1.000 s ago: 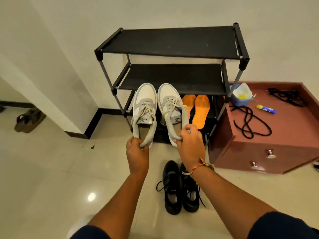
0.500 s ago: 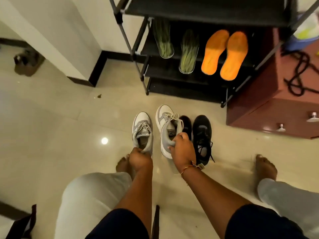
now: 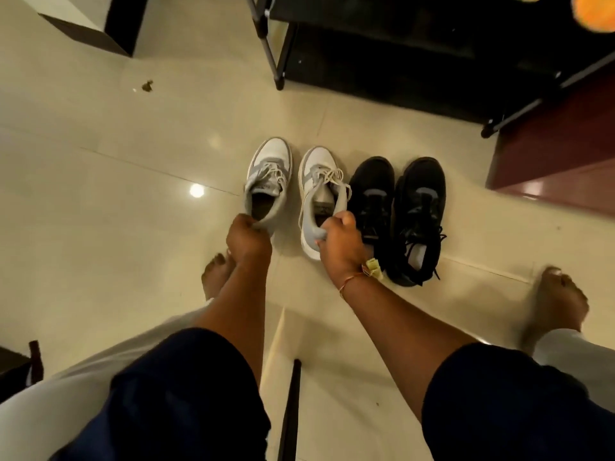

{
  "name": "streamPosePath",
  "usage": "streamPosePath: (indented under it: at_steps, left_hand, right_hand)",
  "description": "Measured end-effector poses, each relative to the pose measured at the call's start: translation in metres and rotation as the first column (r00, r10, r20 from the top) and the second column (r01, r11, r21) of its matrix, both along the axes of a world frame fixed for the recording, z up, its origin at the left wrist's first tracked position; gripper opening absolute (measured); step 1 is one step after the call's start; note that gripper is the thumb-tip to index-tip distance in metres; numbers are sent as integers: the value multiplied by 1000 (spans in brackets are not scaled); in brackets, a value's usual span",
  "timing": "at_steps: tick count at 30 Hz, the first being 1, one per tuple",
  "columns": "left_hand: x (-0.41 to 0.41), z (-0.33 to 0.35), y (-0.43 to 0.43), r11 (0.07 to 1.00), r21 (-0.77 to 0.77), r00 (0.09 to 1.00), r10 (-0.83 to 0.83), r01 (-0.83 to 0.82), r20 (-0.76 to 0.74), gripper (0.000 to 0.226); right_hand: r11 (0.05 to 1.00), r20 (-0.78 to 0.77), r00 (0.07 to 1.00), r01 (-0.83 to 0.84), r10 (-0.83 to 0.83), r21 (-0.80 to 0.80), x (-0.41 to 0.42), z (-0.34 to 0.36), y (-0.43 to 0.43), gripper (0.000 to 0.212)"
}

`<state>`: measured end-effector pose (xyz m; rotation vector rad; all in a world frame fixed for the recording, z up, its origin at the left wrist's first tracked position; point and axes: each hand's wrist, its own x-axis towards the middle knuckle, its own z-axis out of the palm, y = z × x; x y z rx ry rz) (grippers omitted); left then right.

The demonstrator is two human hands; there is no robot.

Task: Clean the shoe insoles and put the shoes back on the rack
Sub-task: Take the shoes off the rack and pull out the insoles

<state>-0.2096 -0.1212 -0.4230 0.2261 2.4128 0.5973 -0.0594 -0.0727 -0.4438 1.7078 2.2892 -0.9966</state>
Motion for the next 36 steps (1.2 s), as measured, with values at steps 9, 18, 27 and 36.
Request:
streamPosePath:
  at_steps: [9, 18, 27, 36]
  left_hand:
    - [-15, -36, 3, 979, -179, 994, -84, 95, 67, 36]
    - [31, 29, 36, 995, 26, 995, -99, 98, 14, 20]
    - [125, 157, 134, 860, 508, 897, -183, -52, 403, 34]
    - [178, 205, 245, 858, 481, 798, -159, -179, 581, 27]
  right_hand:
    - [982, -95, 995, -31, 14, -187, -25, -26, 1, 25]
    - [966, -202, 967, 104, -154, -237, 11, 44, 32, 27]
    - [643, -564, 387, 671, -729, -370, 84, 167, 127, 17]
    - [328, -515, -69, 697, -854, -637, 142, 224, 221, 32]
